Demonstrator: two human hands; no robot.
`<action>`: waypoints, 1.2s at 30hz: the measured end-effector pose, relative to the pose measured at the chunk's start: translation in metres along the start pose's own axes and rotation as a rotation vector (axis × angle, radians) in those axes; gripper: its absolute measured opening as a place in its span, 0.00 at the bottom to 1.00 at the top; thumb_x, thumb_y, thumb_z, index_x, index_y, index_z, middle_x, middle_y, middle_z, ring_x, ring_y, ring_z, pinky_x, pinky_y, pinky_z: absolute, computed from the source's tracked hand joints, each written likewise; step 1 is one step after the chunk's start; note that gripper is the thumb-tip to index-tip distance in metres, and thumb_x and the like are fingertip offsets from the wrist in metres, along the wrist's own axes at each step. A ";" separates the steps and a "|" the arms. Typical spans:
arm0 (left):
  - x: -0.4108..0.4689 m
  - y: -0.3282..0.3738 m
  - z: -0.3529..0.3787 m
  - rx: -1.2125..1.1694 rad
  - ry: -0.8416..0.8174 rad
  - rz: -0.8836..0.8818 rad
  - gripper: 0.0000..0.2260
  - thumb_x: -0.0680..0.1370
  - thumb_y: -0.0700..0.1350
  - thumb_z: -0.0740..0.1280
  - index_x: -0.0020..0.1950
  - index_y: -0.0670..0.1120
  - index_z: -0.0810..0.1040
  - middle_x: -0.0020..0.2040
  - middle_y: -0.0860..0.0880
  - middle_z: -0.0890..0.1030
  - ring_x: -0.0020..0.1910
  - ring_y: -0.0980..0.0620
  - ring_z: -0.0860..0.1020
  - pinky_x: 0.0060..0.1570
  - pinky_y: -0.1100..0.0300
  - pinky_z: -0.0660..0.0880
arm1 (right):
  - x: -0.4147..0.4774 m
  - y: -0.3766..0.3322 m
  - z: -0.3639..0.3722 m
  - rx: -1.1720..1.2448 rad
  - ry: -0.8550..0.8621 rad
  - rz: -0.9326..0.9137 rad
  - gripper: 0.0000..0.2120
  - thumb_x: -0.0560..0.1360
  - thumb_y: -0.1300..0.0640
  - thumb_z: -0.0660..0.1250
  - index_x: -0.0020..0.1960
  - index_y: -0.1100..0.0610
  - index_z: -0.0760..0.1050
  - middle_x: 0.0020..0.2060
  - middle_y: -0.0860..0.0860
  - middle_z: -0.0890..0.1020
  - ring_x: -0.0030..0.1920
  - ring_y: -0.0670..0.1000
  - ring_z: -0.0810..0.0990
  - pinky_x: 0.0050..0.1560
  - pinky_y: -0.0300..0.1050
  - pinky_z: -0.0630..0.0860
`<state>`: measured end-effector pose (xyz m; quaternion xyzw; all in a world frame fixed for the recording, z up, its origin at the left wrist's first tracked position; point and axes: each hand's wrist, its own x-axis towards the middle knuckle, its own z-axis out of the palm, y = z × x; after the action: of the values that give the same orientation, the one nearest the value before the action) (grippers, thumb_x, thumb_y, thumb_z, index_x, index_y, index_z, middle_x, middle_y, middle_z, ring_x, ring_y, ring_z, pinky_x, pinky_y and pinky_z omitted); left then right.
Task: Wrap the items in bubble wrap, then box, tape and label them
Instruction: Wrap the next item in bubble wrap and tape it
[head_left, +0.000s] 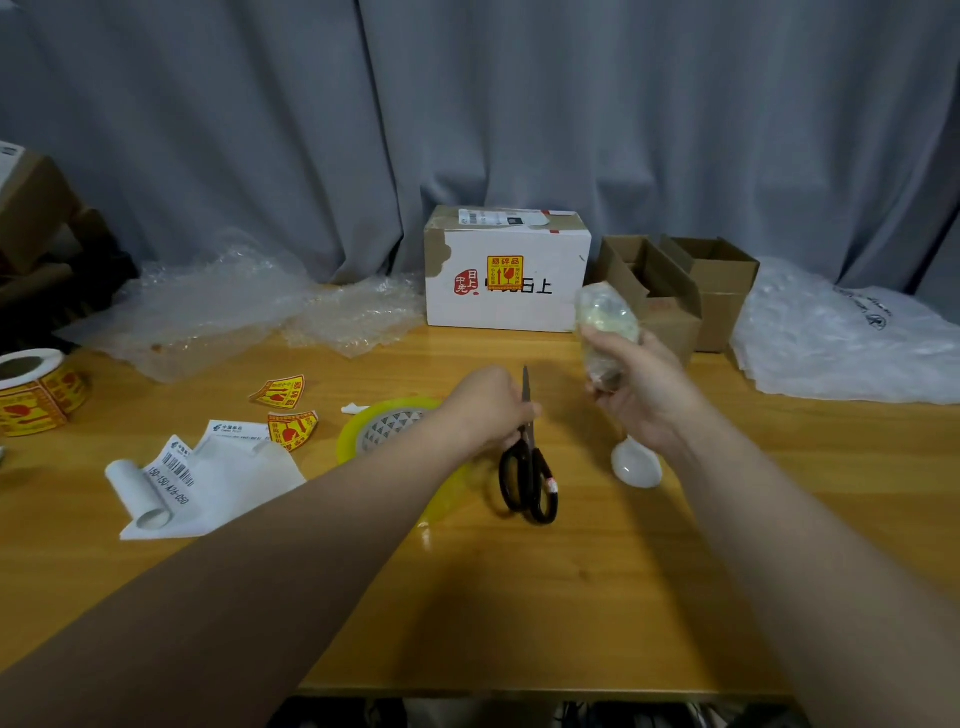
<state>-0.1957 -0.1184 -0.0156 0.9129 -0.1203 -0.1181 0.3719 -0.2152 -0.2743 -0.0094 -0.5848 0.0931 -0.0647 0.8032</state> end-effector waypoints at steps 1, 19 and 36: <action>0.002 0.000 0.004 0.014 -0.032 -0.007 0.09 0.79 0.44 0.65 0.41 0.41 0.75 0.34 0.43 0.78 0.33 0.47 0.75 0.41 0.54 0.76 | -0.003 0.002 0.004 0.005 -0.020 0.001 0.17 0.73 0.59 0.71 0.59 0.53 0.70 0.45 0.53 0.76 0.40 0.49 0.74 0.36 0.41 0.70; -0.013 -0.016 -0.025 -0.260 0.382 0.452 0.07 0.76 0.38 0.67 0.44 0.50 0.76 0.37 0.53 0.76 0.38 0.54 0.76 0.43 0.60 0.74 | -0.012 0.022 0.047 -0.199 -0.001 -0.120 0.20 0.77 0.50 0.67 0.64 0.55 0.66 0.51 0.53 0.77 0.40 0.49 0.78 0.33 0.41 0.75; -0.021 -0.029 -0.075 0.419 0.460 0.644 0.31 0.64 0.67 0.65 0.55 0.43 0.71 0.48 0.50 0.73 0.45 0.54 0.70 0.42 0.58 0.69 | -0.005 0.004 0.049 -0.486 -0.390 0.146 0.27 0.65 0.43 0.74 0.58 0.59 0.79 0.40 0.50 0.81 0.41 0.47 0.78 0.43 0.42 0.75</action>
<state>-0.1889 -0.0434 0.0186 0.8870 -0.3339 0.2367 0.2139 -0.2092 -0.2267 0.0015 -0.7526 -0.0082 0.1308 0.6453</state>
